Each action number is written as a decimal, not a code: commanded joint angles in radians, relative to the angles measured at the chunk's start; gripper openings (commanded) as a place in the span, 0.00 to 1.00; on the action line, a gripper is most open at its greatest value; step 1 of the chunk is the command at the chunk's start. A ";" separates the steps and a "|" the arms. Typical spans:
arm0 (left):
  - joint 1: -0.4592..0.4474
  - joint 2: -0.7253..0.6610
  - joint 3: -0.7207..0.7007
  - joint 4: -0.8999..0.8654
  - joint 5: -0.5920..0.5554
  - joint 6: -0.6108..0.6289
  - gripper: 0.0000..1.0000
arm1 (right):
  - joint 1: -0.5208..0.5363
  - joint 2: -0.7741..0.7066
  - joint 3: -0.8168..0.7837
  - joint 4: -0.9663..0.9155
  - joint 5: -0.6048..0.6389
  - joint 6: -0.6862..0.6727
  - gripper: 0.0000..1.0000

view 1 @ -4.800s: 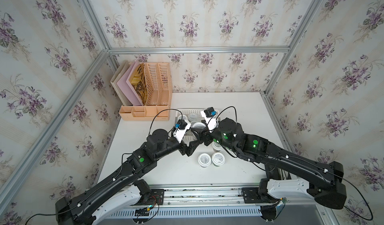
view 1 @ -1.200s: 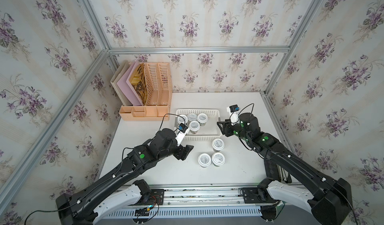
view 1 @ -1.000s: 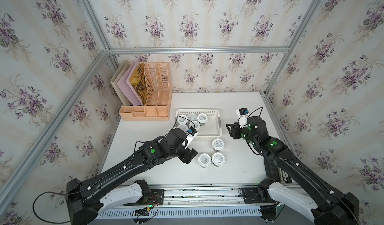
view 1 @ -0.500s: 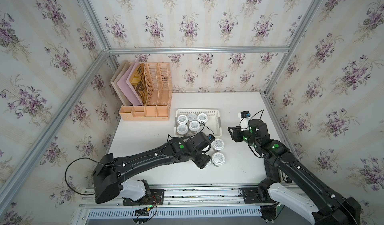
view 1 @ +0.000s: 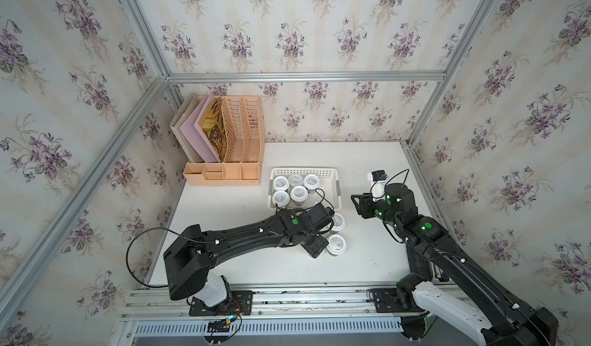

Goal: Put the yogurt in the basket
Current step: Pick up the yogurt from the center of the board.

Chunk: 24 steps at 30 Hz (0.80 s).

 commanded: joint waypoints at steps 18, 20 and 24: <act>-0.015 0.034 -0.001 -0.017 0.054 -0.012 0.78 | 0.001 0.004 0.011 -0.018 -0.014 0.000 0.56; -0.015 0.036 0.000 -0.019 0.047 -0.013 0.77 | 0.000 0.003 0.011 -0.017 -0.016 0.000 0.56; -0.015 0.033 0.002 -0.019 0.043 -0.013 0.75 | 0.000 0.001 0.011 -0.020 -0.015 0.000 0.56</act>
